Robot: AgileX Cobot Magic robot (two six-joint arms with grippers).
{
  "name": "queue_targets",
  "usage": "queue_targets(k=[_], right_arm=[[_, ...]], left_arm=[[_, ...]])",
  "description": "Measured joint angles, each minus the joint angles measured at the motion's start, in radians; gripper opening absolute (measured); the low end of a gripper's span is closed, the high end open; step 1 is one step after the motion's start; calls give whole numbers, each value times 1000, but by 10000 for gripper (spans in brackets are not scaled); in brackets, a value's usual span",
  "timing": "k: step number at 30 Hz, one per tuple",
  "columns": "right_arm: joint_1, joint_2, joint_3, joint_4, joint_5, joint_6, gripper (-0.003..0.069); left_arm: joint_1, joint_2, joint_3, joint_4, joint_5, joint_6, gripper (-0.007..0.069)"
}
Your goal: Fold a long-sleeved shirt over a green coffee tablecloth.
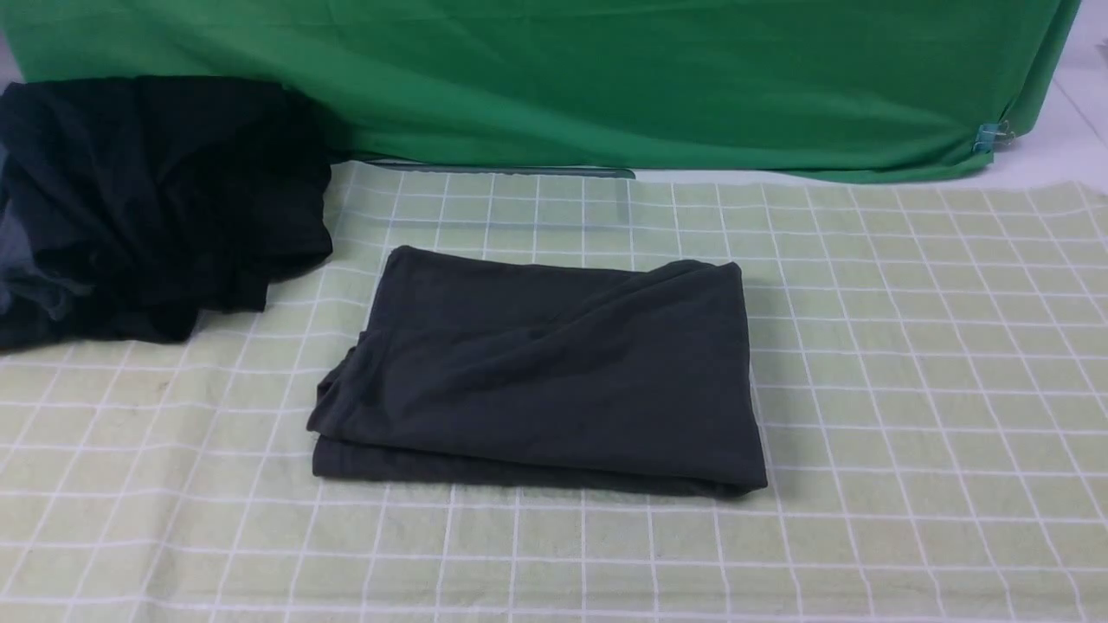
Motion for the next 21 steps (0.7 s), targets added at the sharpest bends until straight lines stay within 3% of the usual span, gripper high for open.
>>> queue_targets(k=[21], right_arm=[[0,0,0,0,0,0,179]], left_arm=[[4,-7,77,16,-14,2,3]])
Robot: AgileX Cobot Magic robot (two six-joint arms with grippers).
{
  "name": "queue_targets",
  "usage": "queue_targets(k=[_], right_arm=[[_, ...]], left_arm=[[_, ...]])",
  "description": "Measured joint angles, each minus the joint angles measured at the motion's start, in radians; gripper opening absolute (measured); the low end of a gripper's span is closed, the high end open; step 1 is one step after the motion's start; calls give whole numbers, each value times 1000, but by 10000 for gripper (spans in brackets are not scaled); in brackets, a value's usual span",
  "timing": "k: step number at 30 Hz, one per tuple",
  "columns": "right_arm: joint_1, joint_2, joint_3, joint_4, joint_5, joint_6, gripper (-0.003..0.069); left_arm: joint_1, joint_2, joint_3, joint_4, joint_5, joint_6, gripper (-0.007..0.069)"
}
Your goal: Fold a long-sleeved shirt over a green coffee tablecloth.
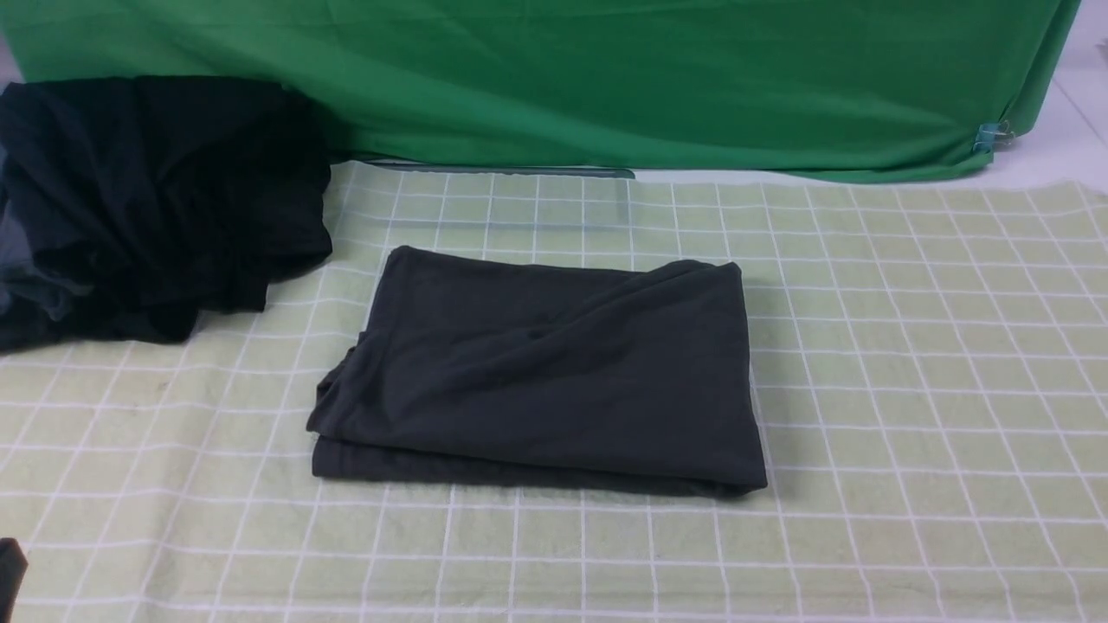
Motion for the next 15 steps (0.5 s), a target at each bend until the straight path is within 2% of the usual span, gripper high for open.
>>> queue_targets(k=[15], right_arm=[[-2,-3,1,0,8,-19,213]], left_arm=[[0,0,0,0,0,4,3]])
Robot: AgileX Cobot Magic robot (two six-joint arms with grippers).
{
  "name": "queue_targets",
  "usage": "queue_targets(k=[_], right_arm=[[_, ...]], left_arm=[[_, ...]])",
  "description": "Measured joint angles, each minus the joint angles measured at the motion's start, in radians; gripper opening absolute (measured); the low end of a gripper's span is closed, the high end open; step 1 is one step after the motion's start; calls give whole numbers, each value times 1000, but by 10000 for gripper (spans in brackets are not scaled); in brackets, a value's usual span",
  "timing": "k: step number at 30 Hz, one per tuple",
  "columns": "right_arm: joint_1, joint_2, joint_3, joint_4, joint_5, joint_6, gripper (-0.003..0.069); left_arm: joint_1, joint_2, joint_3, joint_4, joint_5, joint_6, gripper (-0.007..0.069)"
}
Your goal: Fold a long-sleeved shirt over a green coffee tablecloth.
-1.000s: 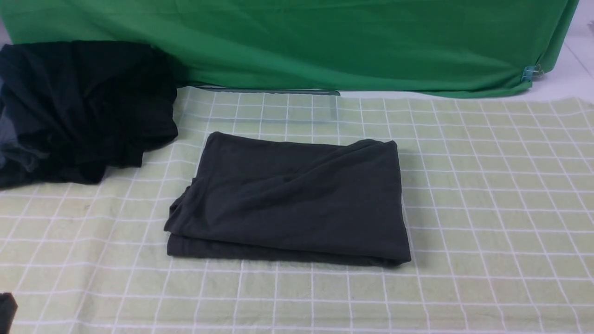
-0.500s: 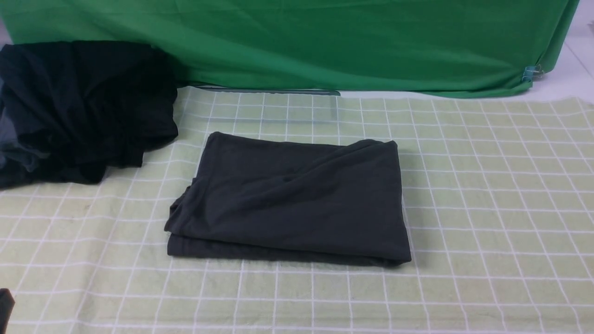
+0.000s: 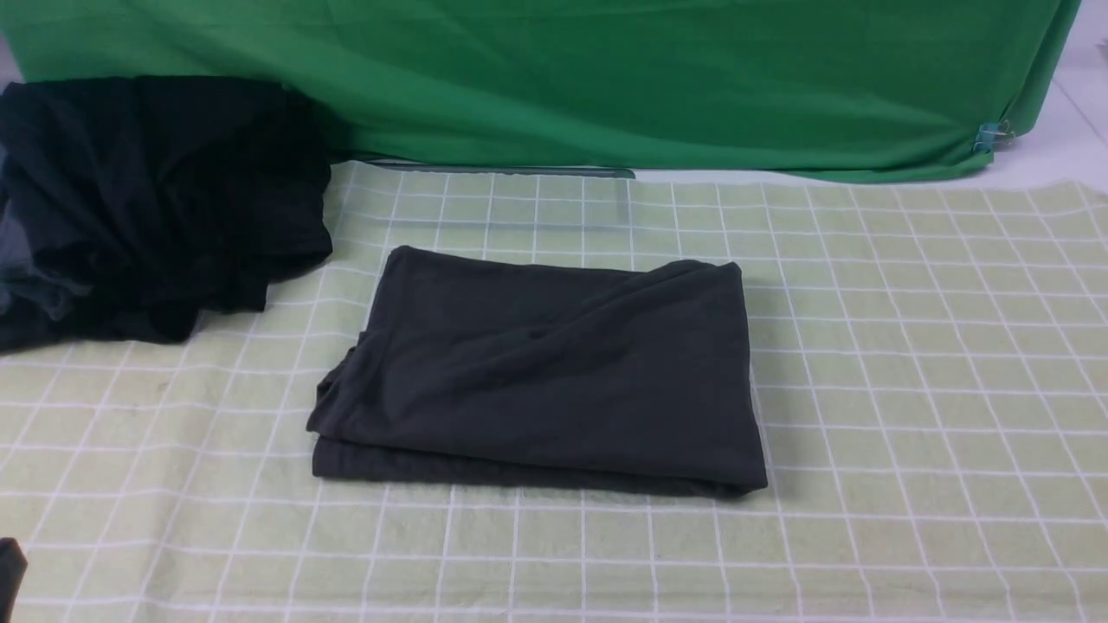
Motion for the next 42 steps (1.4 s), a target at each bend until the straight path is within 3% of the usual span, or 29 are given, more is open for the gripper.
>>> queue_targets(k=[3,8,15,19,42], right_arm=[[-32,-16,13,0,33,-34,218],[-271,-16,164,-1,98,-105,230],[-430,-15,421,-4,174,-72,239],[-443,-15,433,-5,274,-41,240],[-443,-15,433,-5,279,-63,242]], left_arm=[[0,0,0,0,0,1,3],[0,0,0,0,-1,1,3],[0,0,0,0,-1,1,3],[0,0,0,1,-1,1,3],[0,0,0,1,-2,1,3]])
